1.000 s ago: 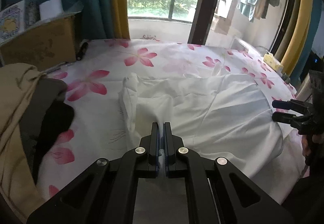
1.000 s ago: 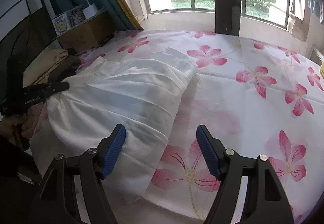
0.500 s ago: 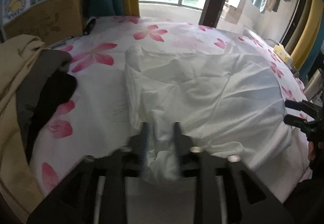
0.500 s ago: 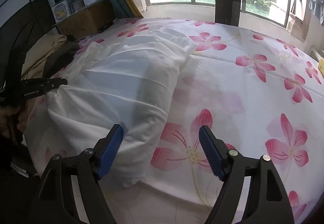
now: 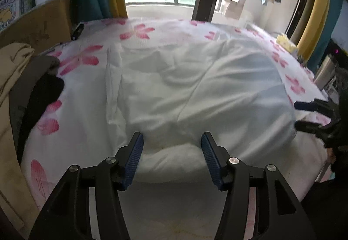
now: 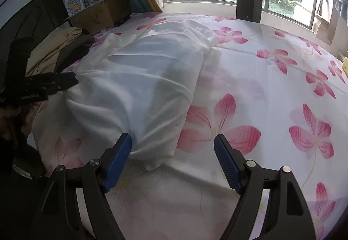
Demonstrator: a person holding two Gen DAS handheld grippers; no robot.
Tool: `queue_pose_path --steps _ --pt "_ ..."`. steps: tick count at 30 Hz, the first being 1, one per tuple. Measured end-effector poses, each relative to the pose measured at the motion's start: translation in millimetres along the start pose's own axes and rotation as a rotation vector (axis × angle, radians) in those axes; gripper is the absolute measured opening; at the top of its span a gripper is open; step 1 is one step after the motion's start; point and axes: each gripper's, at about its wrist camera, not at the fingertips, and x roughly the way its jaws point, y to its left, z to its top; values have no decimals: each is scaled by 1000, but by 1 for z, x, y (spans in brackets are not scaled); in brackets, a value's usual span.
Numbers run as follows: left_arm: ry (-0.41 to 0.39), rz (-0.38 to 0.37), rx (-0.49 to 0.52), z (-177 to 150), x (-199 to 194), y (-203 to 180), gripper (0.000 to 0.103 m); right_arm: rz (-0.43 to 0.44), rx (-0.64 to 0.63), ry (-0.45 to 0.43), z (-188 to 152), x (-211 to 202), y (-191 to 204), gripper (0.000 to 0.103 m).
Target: Fold large clothes
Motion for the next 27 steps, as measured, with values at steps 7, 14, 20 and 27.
queue_pose_path --steps 7,14,20,27 --pt "-43 43 23 1 -16 3 59 -5 1 -2 -6 -6 -1 79" --pt "-128 10 -35 19 -33 16 64 -6 28 -40 4 -15 -9 79" --pt "-103 52 -129 24 -24 41 66 -13 36 -52 16 -14 -14 79" --pt "-69 59 -223 29 -1 72 68 -13 31 -48 31 -6 -15 79"
